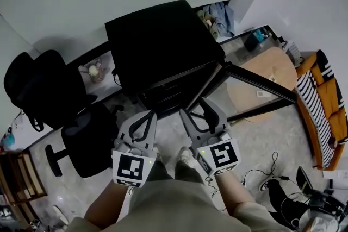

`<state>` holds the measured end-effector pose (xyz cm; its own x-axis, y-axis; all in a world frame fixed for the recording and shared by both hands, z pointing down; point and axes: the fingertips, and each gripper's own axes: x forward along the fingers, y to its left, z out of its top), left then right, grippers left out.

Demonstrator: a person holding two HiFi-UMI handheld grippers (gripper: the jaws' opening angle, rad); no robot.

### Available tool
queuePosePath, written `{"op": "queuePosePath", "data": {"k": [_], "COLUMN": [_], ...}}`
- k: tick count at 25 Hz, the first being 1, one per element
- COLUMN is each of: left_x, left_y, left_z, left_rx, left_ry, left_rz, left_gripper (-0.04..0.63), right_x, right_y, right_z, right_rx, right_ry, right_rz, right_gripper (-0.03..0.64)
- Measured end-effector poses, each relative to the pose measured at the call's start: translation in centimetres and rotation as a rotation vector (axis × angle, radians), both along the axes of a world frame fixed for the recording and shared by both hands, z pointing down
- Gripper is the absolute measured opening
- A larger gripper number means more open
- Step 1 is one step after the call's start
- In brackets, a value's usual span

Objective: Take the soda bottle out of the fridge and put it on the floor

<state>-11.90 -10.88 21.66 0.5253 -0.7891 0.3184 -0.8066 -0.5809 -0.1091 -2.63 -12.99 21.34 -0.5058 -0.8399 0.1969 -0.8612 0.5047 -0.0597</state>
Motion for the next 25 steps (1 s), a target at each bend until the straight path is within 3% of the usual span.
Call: {"op": "queuePosePath", "data": {"k": [11,25], "left_x": [1.3,1.6], "left_y": [-3.9,-6.8], "left_z": [6.1,14.9], "left_rx": [-0.041,-0.084], "left_ry": [-0.016,-0.026], "left_rz": [-0.031,-0.052], "left_gripper": [0.005,0.005], "right_x": [-1.7,-3.2], "right_y": [-6.2,-10.7], "right_z": [11.3,24.1], "right_rx": [-0.094,-0.15], "right_ry": [-0.025,0.033], "right_rz": [-0.069,-0.1], "right_gripper": [0.244,0.249]}}
